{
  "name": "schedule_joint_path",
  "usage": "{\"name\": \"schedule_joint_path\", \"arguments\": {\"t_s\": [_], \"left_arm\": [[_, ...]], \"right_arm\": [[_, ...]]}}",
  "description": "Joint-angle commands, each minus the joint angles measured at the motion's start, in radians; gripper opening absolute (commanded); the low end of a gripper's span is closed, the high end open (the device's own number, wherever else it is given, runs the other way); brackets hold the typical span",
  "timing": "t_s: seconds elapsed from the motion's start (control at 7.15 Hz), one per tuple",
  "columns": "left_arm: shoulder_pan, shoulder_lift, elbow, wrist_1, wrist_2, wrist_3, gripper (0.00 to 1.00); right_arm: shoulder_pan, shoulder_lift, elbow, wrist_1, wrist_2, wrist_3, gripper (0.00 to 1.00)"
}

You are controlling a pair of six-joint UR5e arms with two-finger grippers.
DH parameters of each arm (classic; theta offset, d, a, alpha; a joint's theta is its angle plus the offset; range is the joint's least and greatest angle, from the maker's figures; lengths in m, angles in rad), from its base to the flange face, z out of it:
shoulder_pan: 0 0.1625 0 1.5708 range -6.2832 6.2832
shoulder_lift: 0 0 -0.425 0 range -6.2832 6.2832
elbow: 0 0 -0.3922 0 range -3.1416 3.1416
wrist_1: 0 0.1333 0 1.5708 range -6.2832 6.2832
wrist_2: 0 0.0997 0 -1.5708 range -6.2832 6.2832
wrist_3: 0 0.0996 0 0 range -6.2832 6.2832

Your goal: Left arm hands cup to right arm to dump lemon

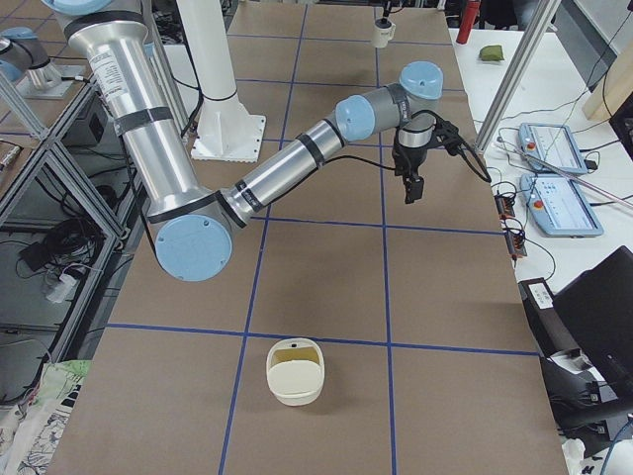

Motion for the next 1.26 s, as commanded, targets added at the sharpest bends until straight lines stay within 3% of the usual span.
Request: {"name": "schedule_joint_path", "arguments": {"t_s": [0.0,0.42,0.98,1.12], "left_arm": [[0.051,0.117,-0.085,-0.006,-0.020,-0.056,0.00],[0.136,0.227,-0.191,-0.046,-0.025,-0.134,0.00],[0.214,0.280,-0.190,-0.192,-0.022,-0.244,0.00],[0.213,0.280,-0.187,-0.203,-0.022,-0.236,0.05]], "right_arm": [[0.028,-0.151,0.059,-0.046,0.001,-0.060,1.00],[0.053,-0.184,0.059,-0.035,-0.010,-0.046,1.00],[0.056,-0.196,0.059,-0.035,-0.011,-0.043,1.00],[0.056,-0.198,0.059,-0.035,-0.010,-0.046,1.00]]}}
